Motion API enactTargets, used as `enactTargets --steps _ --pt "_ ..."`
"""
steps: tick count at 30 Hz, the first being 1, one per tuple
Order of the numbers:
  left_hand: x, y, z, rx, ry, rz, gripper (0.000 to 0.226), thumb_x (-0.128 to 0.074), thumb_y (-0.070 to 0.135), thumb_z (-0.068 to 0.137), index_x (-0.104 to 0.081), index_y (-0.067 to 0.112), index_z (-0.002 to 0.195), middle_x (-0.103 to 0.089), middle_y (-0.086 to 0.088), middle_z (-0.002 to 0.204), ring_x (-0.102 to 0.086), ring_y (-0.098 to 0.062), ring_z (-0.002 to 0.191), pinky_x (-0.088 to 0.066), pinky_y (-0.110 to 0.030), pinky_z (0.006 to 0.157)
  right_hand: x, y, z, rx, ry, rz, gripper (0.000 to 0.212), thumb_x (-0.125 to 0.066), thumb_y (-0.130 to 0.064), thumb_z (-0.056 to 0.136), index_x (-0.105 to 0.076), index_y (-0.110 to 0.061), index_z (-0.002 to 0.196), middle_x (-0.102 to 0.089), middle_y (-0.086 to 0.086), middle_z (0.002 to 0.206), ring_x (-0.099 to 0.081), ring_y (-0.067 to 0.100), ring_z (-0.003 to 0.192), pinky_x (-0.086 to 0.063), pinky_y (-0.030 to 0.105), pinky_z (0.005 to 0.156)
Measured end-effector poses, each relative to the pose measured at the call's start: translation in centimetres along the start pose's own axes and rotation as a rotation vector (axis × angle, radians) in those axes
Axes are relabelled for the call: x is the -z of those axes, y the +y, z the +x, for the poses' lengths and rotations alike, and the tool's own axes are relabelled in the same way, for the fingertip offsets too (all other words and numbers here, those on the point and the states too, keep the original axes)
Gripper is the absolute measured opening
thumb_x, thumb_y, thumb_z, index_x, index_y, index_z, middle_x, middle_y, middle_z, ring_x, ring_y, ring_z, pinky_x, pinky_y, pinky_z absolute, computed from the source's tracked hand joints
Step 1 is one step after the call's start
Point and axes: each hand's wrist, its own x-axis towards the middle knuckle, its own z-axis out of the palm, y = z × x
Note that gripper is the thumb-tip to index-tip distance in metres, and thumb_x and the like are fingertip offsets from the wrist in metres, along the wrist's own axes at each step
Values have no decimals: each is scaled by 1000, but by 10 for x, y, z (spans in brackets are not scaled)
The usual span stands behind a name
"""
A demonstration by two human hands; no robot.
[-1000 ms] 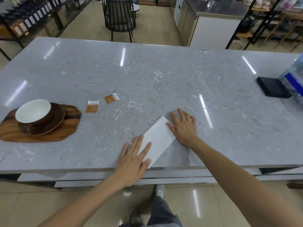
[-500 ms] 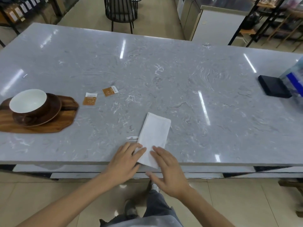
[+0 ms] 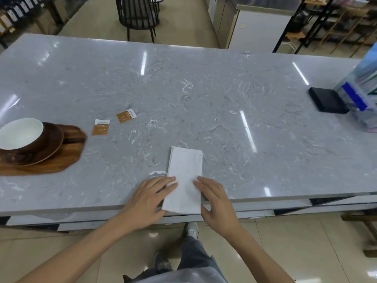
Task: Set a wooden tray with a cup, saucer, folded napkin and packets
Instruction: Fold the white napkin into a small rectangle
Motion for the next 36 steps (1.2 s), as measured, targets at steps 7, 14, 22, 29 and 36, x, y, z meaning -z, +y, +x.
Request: enactTargets --steps 7,14,22,29,36 --pt "6 -13 15 -41 61 -216 60 -77 23 76 -64 15 134 -54 -1 147 -52 -24 128 -45 -43 106 11 8 14 -58 -47 105 45 -68 -8 94 -62 -18 137 -62 -3 141 -53 18 127 -52 36 104" --pt "20 -23 28 -74 135 -340 32 -71 23 84 -75 14 114 -68 -1 128 -59 -15 115 -49 -28 100 16 13 27 -124 24 226 23 -66 -12 99 -75 -22 117 -70 -16 118 -67 9 108 -55 26 92" --pt "22 -23 42 95 153 -476 21 -71 10 92 -74 15 112 -73 -1 96 -64 -14 86 -52 -30 76 13 11 32 -288 71 403 21 -60 -20 104 -74 -33 114 -74 -21 107 -70 5 93 -47 9 72" --pt "21 -19 72 450 252 -669 13 -76 27 89 -77 16 95 -78 6 81 -72 -5 76 -59 -26 77 11 8 58 -548 162 448 11 -65 -36 99 -76 -33 99 -75 -17 79 -71 2 79 -49 13 67" --pt "20 -20 90 621 203 -559 14 -76 37 85 -73 25 80 -71 10 68 -67 -7 68 -57 -32 70 4 9 76 -730 175 336 19 -63 -45 94 -74 -31 87 -75 -13 69 -71 2 65 -58 32 70"
